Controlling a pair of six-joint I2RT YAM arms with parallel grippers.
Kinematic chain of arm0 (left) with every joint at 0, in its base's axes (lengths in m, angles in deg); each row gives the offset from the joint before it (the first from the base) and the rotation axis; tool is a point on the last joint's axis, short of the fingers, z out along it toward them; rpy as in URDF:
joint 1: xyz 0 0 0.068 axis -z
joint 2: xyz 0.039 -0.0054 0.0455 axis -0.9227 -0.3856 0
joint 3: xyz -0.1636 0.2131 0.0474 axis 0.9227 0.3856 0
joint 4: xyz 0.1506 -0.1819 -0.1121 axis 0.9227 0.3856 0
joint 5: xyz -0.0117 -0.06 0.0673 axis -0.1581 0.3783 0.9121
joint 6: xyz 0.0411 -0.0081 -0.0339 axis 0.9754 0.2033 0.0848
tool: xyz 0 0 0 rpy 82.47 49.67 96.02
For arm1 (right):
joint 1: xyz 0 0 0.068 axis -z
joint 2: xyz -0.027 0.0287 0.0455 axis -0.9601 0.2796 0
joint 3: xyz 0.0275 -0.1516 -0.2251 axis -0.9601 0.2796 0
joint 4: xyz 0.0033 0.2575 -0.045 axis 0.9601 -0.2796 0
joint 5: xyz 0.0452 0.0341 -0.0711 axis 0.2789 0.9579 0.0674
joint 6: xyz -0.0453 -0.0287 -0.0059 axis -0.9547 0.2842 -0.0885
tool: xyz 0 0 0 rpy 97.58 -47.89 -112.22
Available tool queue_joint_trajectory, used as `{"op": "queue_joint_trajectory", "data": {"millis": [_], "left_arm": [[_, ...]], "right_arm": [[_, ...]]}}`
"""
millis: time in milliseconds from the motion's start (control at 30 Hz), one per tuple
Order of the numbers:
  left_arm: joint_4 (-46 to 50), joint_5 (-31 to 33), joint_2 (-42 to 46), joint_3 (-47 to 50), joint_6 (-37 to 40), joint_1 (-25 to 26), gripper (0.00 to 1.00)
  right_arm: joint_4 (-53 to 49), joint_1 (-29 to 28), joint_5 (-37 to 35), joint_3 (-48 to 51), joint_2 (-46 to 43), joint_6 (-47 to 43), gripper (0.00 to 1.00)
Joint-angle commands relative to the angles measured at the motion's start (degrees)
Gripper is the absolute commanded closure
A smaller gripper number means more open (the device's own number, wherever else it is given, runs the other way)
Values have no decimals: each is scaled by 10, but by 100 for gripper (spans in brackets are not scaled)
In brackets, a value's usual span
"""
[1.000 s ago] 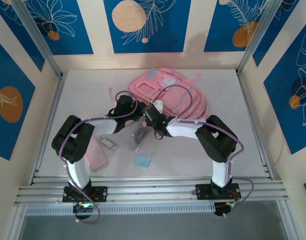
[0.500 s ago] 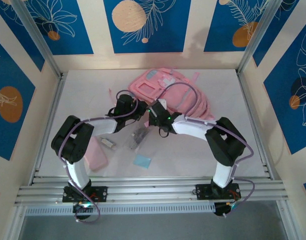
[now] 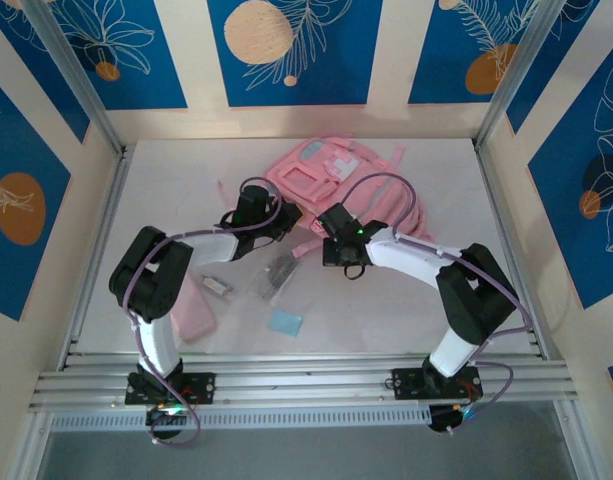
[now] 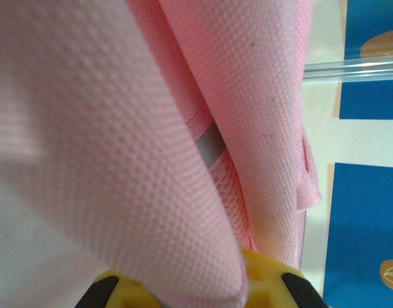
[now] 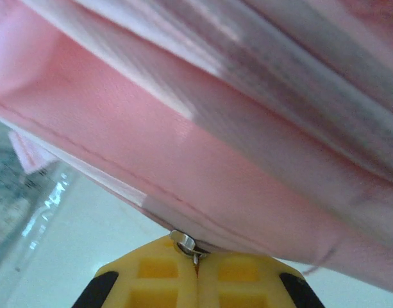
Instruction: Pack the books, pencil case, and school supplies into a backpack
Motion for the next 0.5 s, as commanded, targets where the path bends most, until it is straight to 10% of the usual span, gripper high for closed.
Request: {"op": "queue_joint_trajectory", "data": {"millis": [0, 467], "left_arm": [[-44, -13, -6, -30, 27, -21, 100], [74, -70, -98, -165, 168, -85, 100]], "right_arm": [[-169, 18, 32, 0, -37, -47, 100], [-197, 172, 129, -4, -126, -191, 100]]}}
